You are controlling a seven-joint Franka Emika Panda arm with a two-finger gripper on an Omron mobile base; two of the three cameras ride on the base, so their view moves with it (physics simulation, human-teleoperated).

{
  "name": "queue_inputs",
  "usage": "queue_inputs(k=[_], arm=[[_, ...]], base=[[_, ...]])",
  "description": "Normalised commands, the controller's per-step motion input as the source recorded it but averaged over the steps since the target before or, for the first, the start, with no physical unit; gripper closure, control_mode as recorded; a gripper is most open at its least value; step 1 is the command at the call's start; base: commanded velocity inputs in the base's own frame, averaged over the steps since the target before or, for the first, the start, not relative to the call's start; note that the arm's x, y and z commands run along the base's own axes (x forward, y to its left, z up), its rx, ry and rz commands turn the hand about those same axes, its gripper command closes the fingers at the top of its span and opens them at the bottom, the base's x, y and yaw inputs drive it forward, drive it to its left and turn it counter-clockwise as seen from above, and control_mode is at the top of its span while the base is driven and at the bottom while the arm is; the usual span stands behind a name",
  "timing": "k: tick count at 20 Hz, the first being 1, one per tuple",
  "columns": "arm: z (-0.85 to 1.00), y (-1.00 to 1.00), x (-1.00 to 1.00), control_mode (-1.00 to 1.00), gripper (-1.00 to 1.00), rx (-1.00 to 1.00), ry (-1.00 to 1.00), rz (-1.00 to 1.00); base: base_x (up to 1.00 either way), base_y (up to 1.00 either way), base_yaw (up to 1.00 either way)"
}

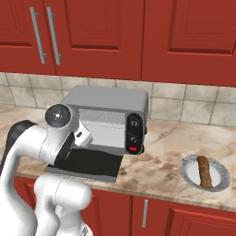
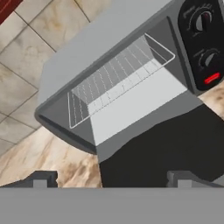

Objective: Pull the toaster oven rack outwards. Pick up the baguette from the plate and place it on the toaster oven rack. Close the toaster oven door fully and set the temperature to the lowest setting.

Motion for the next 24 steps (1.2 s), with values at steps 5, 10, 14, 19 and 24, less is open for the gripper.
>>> queue_inputs(k=[5,10,14,19,24], arm=[[-0.06,0.00,0.00,-1.00,-1.00,0.13,-0.01,-0.03],[-0.22,0.00,0.00,-1.00,-1.00,0.07,0.00,0.00],[-0.32,0.01,0.13,-1.00,-1.00,0.04,0.00,0.00],[-0.47,0.24,0.23,-1.00,-1.00,0.01,-0.04,0.00],[-0.45,0.29,0.23,-1.00,-1.00,0.00,-0.07,-0.01]], base=[[0.00,0.00,0.00],[0.00,0.00,0.00],[0.00,0.00,0.00],[0.00,0.00,0.00],[0.00,0.00,0.00]])
